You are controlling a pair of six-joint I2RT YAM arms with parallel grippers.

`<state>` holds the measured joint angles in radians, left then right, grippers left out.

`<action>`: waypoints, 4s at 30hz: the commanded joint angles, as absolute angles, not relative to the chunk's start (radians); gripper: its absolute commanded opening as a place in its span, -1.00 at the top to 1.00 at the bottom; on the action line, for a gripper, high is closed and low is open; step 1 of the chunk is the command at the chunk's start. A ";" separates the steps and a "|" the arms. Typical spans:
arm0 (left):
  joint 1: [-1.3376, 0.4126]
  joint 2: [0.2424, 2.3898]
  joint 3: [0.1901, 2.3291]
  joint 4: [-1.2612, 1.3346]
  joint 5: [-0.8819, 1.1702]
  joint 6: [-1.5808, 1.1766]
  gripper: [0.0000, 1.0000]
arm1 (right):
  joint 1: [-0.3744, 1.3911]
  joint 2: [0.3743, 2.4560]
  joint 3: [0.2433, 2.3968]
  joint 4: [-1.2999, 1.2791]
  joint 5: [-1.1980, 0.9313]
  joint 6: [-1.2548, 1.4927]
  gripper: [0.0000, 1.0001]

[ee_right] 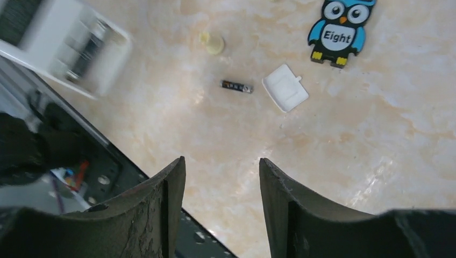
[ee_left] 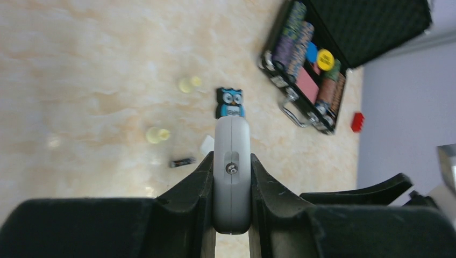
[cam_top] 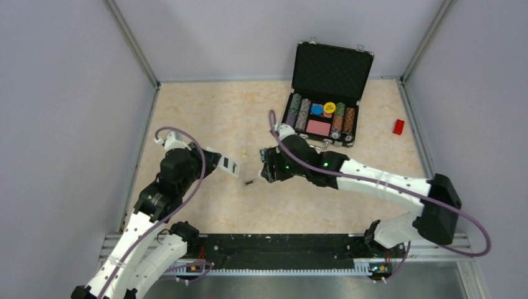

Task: Load the batteries into the remote control

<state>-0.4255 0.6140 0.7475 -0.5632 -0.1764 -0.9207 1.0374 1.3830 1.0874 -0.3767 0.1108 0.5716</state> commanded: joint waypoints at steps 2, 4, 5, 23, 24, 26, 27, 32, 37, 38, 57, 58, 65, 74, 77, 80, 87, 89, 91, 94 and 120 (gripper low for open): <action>-0.423 0.533 0.875 -0.795 -0.536 -0.942 1.00 | 1.061 1.573 1.203 -0.276 -0.068 0.173 -0.10; -0.422 0.521 0.909 -0.867 -0.603 -0.969 1.00 | 1.073 1.664 1.267 -0.294 -0.075 0.115 -0.14; -0.422 0.513 0.923 -0.890 -0.626 -0.974 1.00 | 1.079 1.705 1.307 -0.313 -0.072 0.088 -0.16; -0.422 0.437 1.067 -1.004 -0.845 -1.068 1.00 | 1.112 2.108 1.625 -0.529 0.016 -0.199 0.03; -0.423 0.436 1.066 -1.002 -0.849 -1.068 1.00 | 1.111 2.117 1.629 -0.540 0.025 -0.202 0.03; -0.423 0.436 1.063 -1.002 -0.848 -1.068 1.00 | 1.108 2.136 1.637 -0.560 0.034 -0.205 0.03; -0.423 0.436 1.062 -1.000 -0.846 -1.069 1.00 | 1.105 2.142 1.640 -0.569 0.043 -0.201 0.03; -0.423 0.441 1.048 -0.977 -0.831 -1.062 1.00 | 1.079 2.151 1.631 -0.585 0.065 -0.188 0.03; -0.422 0.451 1.046 -0.955 -0.817 -1.054 1.00 | 1.063 2.154 1.622 -0.596 0.059 -0.189 0.14; -0.423 0.454 1.045 -0.952 -0.814 -1.053 1.00 | 1.062 2.152 1.621 -0.602 0.054 -0.189 0.20; -0.423 0.406 0.906 -0.685 -0.584 -0.907 1.00 | 1.028 1.897 1.414 -0.551 -0.059 0.026 1.00; -0.423 0.400 0.888 -0.645 -0.547 -0.882 1.00 | 1.017 1.856 1.379 -0.537 -0.079 0.065 1.00; -0.423 0.368 0.751 -0.279 -0.184 -0.740 1.00 | 0.949 1.520 1.160 -0.447 -0.149 0.347 1.00; -0.423 0.483 0.692 -0.015 0.146 -0.789 1.00 | 0.931 1.230 1.080 -0.333 -0.196 0.727 1.00; -0.423 0.538 0.673 0.135 0.252 -0.814 1.00 | 0.931 1.156 1.042 -0.253 -0.199 0.867 1.00; -0.423 0.618 0.704 0.173 0.338 -0.828 1.00 | 0.932 1.058 0.950 -0.136 -0.158 1.047 1.00; -0.424 0.720 0.694 0.291 0.416 -0.887 1.00 | 0.933 0.938 0.872 -0.101 -0.032 1.227 1.00; -0.425 0.724 0.683 0.313 0.416 -0.905 1.00 | 0.933 0.934 0.877 -0.106 -0.020 1.230 1.00; -0.425 0.728 0.675 0.327 0.418 -0.920 1.00 | 0.934 0.943 0.885 -0.108 -0.017 1.237 1.00; -0.425 0.728 0.660 0.345 0.424 -0.933 1.00 | 0.934 0.976 0.897 -0.101 -0.025 1.269 1.00; -0.425 0.715 0.654 0.284 0.386 -0.960 1.00 | 0.935 1.103 0.930 -0.100 -0.053 1.447 0.96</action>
